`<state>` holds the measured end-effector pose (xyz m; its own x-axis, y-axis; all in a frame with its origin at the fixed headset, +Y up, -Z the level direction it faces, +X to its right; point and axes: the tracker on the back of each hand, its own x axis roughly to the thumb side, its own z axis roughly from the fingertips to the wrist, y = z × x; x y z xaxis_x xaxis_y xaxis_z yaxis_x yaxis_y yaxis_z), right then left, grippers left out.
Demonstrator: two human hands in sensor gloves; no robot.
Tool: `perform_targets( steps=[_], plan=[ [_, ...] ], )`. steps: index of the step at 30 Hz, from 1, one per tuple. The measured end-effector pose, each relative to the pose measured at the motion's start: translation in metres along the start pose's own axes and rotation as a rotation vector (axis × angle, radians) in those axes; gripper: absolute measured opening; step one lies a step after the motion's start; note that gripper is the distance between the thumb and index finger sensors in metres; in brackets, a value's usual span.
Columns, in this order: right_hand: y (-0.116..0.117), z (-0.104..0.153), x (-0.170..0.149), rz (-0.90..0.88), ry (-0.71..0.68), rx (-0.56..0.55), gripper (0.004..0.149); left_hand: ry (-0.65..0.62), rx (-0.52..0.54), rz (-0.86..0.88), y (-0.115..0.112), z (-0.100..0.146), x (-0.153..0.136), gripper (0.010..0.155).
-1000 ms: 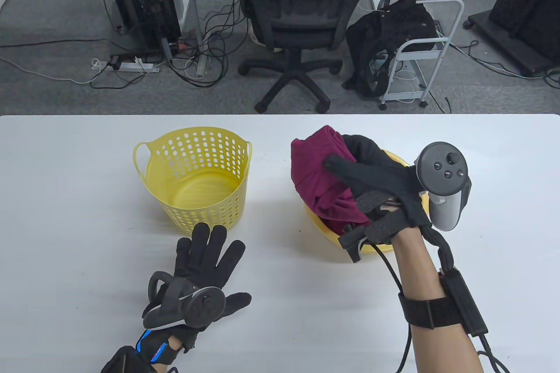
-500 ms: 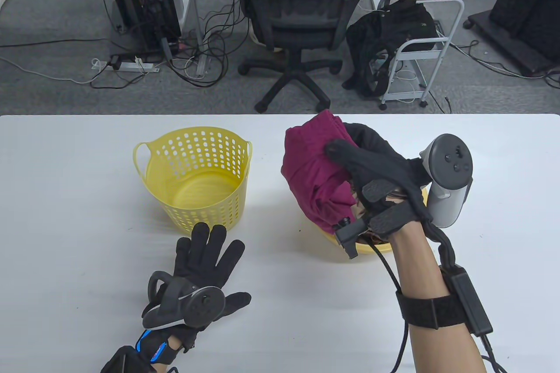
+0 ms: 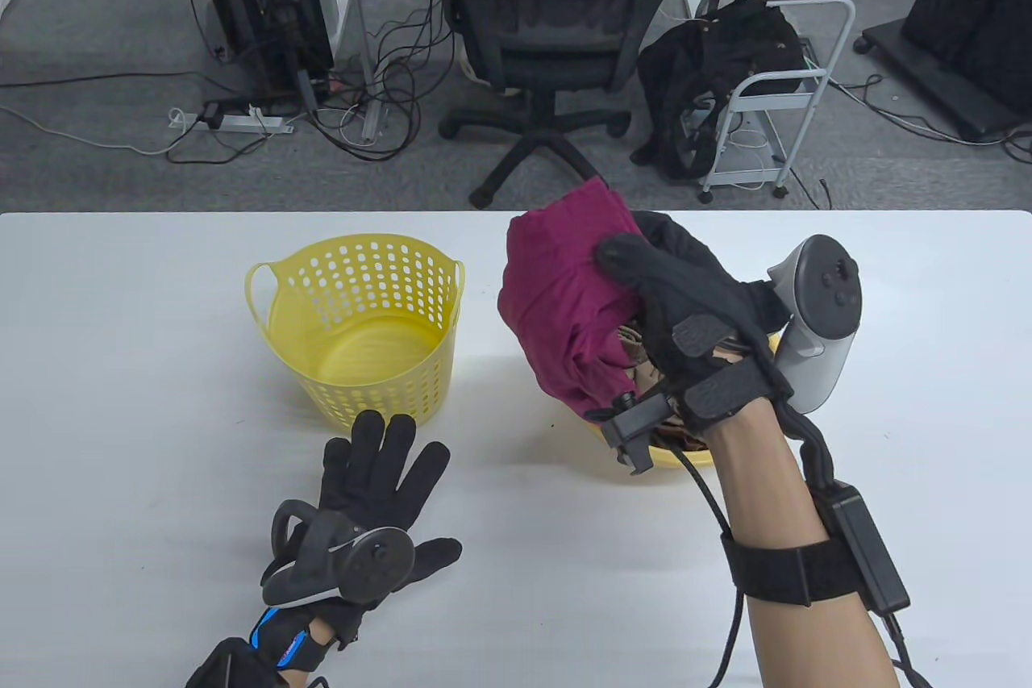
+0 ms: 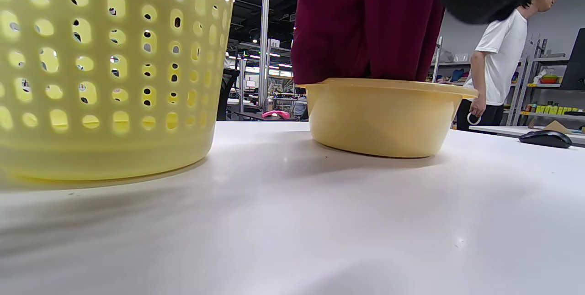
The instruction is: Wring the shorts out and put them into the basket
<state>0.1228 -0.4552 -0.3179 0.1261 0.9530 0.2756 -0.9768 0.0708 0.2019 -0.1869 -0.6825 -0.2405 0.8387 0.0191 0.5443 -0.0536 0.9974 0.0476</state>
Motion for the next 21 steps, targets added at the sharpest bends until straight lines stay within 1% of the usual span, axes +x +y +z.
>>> perform_targets(
  steps=[14,21],
  plan=[
    [0.025,0.003,0.015,-0.083,-0.018,0.086,0.065,-0.003,0.004,-0.006,0.001,0.000,0.001,0.097],
    [0.025,0.003,0.017,-0.078,-0.019,0.085,0.065,-0.008,0.006,-0.008,0.001,0.000,0.002,0.097]
  ],
)
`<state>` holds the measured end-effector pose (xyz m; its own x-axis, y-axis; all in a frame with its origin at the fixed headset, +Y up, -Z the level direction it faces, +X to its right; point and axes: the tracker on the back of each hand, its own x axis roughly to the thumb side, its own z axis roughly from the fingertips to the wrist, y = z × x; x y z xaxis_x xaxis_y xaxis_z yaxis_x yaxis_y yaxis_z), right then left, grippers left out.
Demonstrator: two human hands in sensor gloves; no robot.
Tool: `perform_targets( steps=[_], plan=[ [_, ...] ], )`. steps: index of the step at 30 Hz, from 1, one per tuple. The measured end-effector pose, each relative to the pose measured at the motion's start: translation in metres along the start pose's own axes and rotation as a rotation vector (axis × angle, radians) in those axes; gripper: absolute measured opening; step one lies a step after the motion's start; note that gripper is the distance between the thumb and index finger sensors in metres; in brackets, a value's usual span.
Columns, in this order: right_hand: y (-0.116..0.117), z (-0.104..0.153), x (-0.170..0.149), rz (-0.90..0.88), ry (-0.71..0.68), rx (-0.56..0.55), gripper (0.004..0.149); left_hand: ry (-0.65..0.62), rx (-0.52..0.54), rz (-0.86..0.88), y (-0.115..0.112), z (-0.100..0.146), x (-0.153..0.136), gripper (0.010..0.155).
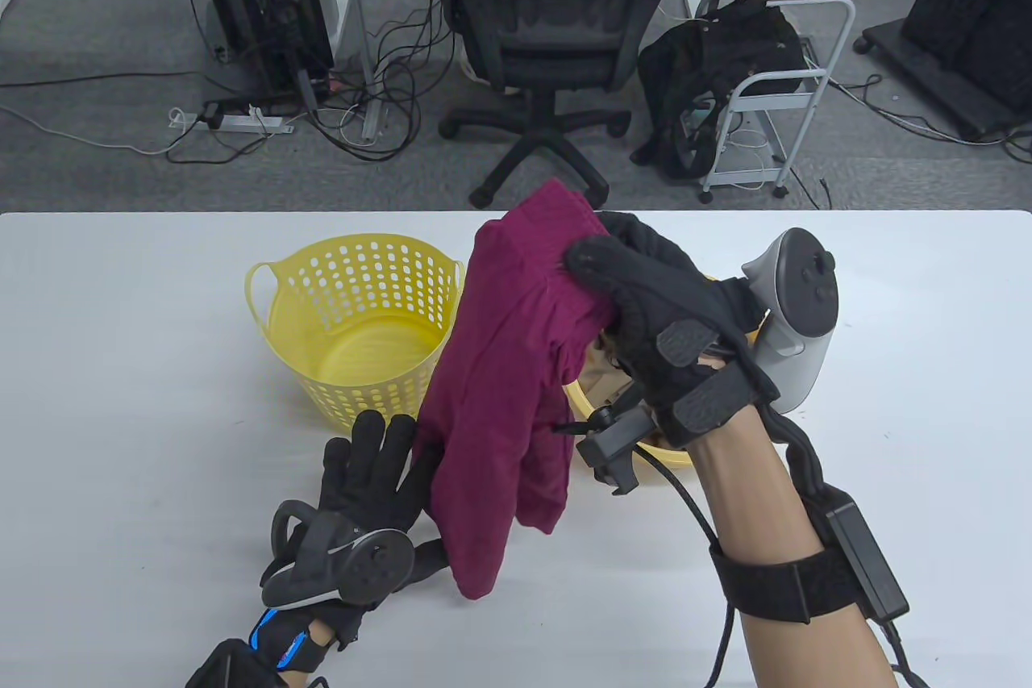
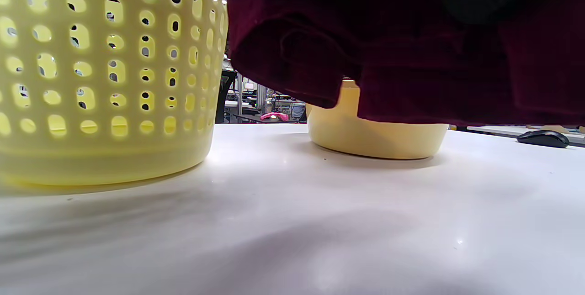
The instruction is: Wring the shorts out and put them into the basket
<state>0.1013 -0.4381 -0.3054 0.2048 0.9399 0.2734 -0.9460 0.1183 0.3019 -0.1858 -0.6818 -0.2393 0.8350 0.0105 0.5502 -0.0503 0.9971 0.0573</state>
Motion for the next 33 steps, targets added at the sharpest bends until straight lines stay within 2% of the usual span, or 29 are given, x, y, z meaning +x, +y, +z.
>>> perform_targets(
  steps=[12,16,19,24,33],
  plan=[
    [-0.010,-0.002,-0.002,0.041,0.016,-0.021,0.065,-0.024,0.019,0.027,0.000,-0.001,0.006,0.097],
    [-0.017,-0.001,-0.004,0.032,0.020,-0.034,0.066,-0.025,0.034,0.080,-0.001,-0.002,0.006,0.105],
    [-0.021,0.000,-0.006,0.036,0.022,-0.041,0.065,-0.040,0.030,0.185,-0.003,-0.006,0.008,0.115],
    [-0.023,0.001,-0.009,0.023,0.027,-0.042,0.065,-0.024,0.050,0.271,-0.005,-0.018,0.013,0.127],
    [-0.011,0.003,-0.007,-0.009,0.032,-0.003,0.065,0.007,-0.046,0.524,-0.019,-0.045,0.017,0.143]
  ],
)
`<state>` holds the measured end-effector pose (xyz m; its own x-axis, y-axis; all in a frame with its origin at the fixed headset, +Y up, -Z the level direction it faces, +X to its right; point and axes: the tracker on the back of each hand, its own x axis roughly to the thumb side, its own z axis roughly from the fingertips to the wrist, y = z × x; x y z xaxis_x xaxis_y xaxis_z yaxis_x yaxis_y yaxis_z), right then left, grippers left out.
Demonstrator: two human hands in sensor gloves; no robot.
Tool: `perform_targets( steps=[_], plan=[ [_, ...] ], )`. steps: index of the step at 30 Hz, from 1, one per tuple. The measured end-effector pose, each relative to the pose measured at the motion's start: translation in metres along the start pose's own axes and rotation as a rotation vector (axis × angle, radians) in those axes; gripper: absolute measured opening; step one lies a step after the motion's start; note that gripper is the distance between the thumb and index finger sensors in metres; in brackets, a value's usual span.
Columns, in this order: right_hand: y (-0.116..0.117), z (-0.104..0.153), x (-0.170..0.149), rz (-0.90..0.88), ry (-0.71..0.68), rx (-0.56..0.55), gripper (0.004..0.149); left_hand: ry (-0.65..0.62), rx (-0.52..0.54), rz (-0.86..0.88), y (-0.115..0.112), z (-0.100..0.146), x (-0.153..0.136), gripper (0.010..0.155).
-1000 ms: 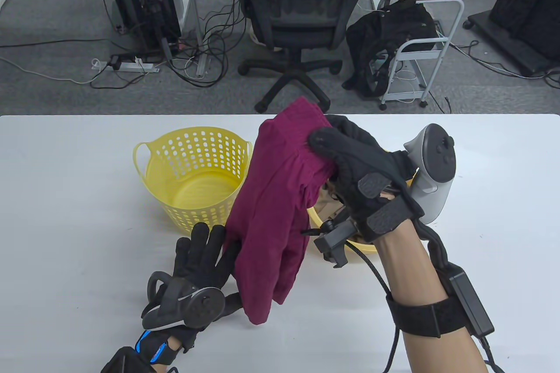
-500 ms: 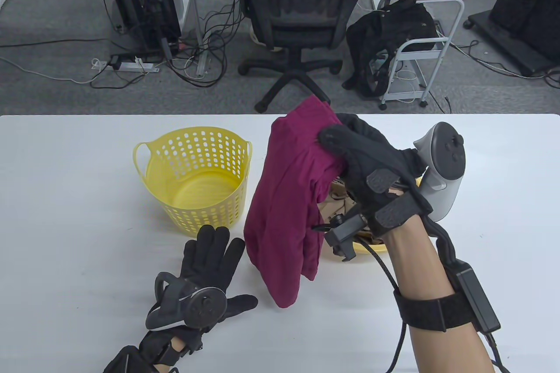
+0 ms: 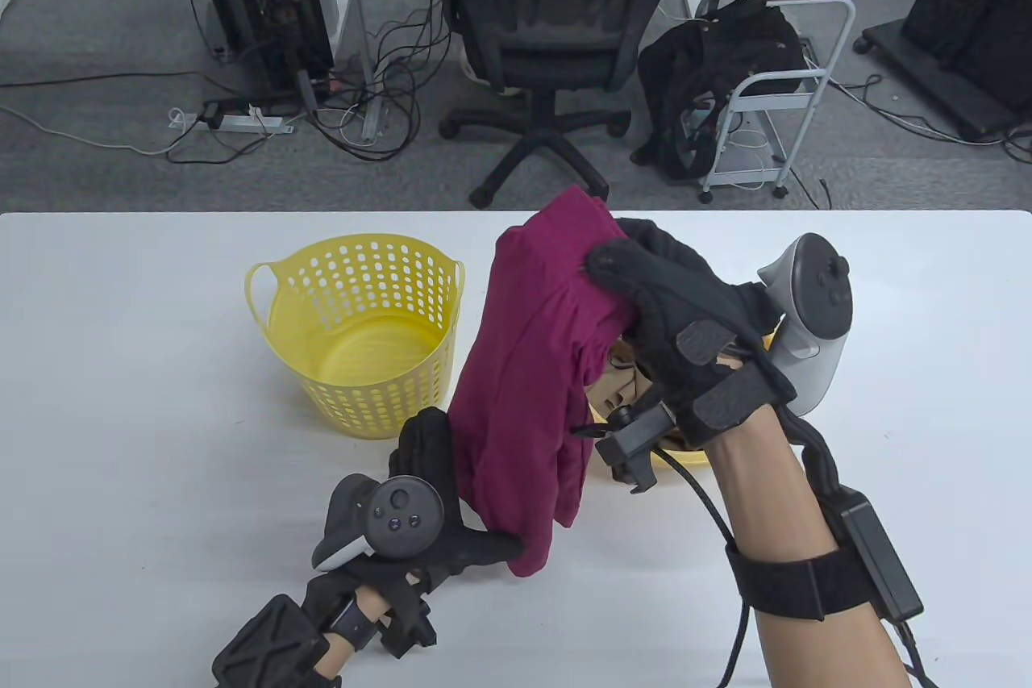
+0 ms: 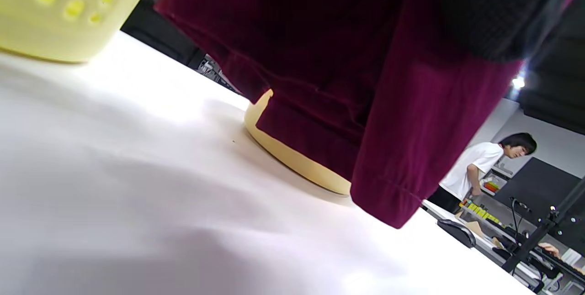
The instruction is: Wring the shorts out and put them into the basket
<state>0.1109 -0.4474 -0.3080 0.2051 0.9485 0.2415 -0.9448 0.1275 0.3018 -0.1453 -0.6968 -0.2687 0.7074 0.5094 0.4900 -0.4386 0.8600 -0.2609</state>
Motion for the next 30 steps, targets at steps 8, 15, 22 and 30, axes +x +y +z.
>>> perform_targets(
  steps=[8,15,22,30],
  plan=[
    [0.022,-0.004,-0.005,-0.051,0.006,0.058,0.065,0.036,0.068,0.216,-0.007,-0.012,-0.010,0.141],
    [0.038,-0.010,-0.013,-0.101,0.009,0.093,0.065,0.033,0.116,0.373,-0.008,-0.017,-0.014,0.129],
    [0.043,-0.012,-0.015,-0.122,0.006,0.104,0.065,0.031,0.171,0.433,-0.006,-0.021,-0.019,0.107],
    [0.042,-0.011,-0.016,-0.140,0.002,0.102,0.065,0.009,0.194,0.446,-0.002,-0.022,-0.020,0.075]
  ],
)
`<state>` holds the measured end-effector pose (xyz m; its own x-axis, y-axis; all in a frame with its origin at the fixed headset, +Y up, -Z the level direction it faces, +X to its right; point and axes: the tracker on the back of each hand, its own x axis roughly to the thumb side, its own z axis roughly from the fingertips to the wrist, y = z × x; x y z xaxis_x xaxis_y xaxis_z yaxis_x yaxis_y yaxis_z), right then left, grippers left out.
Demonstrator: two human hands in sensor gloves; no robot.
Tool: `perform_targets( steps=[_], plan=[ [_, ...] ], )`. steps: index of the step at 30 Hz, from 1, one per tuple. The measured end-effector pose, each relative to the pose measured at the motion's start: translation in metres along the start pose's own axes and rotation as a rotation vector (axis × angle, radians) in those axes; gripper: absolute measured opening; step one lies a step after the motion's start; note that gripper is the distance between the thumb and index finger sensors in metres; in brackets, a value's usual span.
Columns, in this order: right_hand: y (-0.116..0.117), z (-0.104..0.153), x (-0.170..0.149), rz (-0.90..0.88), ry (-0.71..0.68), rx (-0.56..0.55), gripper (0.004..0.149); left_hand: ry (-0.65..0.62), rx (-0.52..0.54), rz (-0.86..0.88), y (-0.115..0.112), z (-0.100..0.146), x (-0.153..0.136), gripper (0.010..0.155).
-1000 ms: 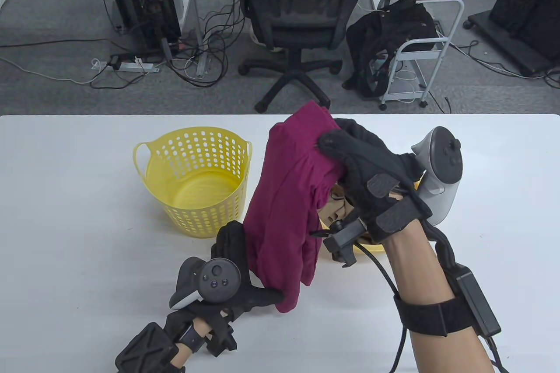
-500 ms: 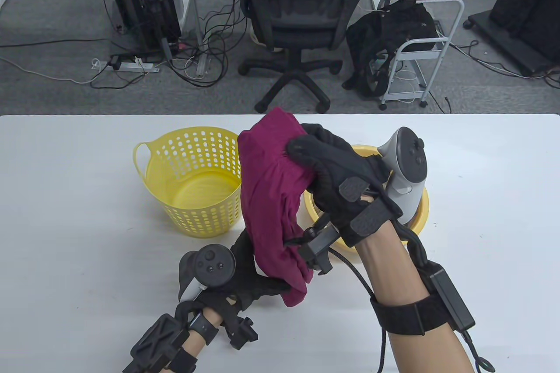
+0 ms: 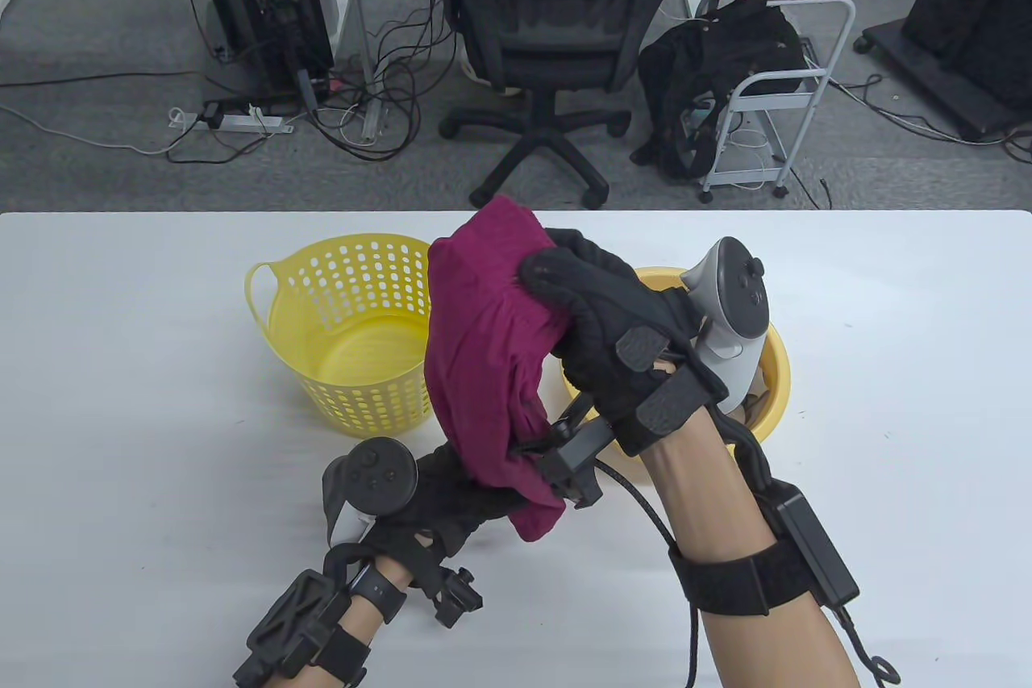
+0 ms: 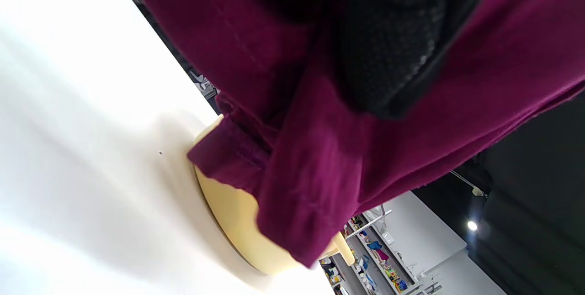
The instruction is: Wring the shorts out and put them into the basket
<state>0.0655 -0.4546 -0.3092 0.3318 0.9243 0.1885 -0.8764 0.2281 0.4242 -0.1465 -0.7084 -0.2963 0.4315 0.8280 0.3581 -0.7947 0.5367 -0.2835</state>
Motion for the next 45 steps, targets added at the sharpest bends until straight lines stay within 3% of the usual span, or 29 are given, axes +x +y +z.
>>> perform_targets(
  steps=[3,8,27,41,45],
  plan=[
    [-0.003,0.001,0.000,0.003,0.001,-0.005,0.065,-0.022,-0.021,-0.025,0.000,0.001,0.002,0.066],
    [-0.009,0.004,0.001,0.026,0.001,-0.020,0.065,-0.020,-0.023,-0.103,0.004,0.002,0.005,0.038],
    [-0.048,0.021,0.006,0.178,0.010,-0.124,0.065,0.094,-0.072,-0.363,0.027,0.016,0.005,0.035],
    [-0.096,0.044,-0.005,0.482,0.033,-0.275,0.065,0.165,-0.140,-0.510,0.061,0.029,0.006,0.036],
    [-0.105,0.052,-0.011,0.707,0.031,-0.288,0.065,0.161,-0.148,-0.471,0.077,0.032,0.012,0.038]
  ],
)
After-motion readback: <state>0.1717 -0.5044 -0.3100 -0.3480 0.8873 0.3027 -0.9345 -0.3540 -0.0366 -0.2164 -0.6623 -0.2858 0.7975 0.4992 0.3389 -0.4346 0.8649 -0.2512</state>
